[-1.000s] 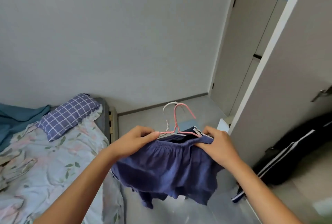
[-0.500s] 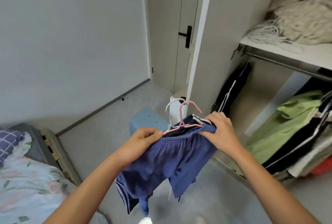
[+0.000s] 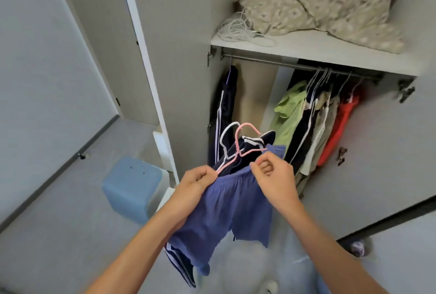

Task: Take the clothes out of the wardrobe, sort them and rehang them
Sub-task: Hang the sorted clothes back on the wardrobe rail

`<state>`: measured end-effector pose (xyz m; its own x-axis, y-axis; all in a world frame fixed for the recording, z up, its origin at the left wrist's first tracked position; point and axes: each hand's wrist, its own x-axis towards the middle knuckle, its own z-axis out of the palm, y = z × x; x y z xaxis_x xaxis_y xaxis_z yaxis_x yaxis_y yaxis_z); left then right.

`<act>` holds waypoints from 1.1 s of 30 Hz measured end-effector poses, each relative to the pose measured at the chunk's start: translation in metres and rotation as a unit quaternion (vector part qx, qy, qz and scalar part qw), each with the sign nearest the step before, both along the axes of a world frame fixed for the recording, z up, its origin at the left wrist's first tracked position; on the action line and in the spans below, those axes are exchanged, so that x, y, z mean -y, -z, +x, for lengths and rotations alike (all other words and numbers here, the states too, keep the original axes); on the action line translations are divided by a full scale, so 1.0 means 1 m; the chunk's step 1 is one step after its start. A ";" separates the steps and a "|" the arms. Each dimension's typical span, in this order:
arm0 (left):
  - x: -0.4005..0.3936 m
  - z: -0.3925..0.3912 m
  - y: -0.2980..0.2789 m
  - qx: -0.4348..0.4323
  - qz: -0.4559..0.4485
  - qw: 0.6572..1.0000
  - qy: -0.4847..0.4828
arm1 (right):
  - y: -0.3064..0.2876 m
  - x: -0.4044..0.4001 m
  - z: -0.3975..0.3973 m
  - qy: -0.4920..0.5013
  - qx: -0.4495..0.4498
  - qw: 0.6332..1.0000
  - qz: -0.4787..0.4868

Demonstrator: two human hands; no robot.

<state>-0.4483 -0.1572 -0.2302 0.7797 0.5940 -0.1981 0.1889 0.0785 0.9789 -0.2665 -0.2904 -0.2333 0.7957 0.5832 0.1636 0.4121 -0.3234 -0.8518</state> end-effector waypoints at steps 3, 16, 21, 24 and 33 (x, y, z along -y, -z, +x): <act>0.015 0.033 -0.002 0.010 -0.020 1.000 0.011 | -0.006 0.008 -0.005 -0.060 -0.145 0.987 0.030; 0.040 0.161 -0.006 0.008 -0.036 0.999 0.003 | -0.008 -0.006 0.099 -0.032 -0.322 0.943 0.072; 0.032 0.211 0.006 -0.011 -0.038 0.998 -0.048 | -0.004 -0.019 0.151 -0.033 -0.335 0.939 0.074; 0.024 0.234 0.015 -0.027 -0.045 0.996 -0.070 | -0.001 -0.026 0.182 -0.015 -0.342 0.937 0.070; -0.024 0.276 0.027 -0.034 -0.048 0.995 -0.083 | 0.021 -0.054 0.230 0.000 -0.314 0.948 0.051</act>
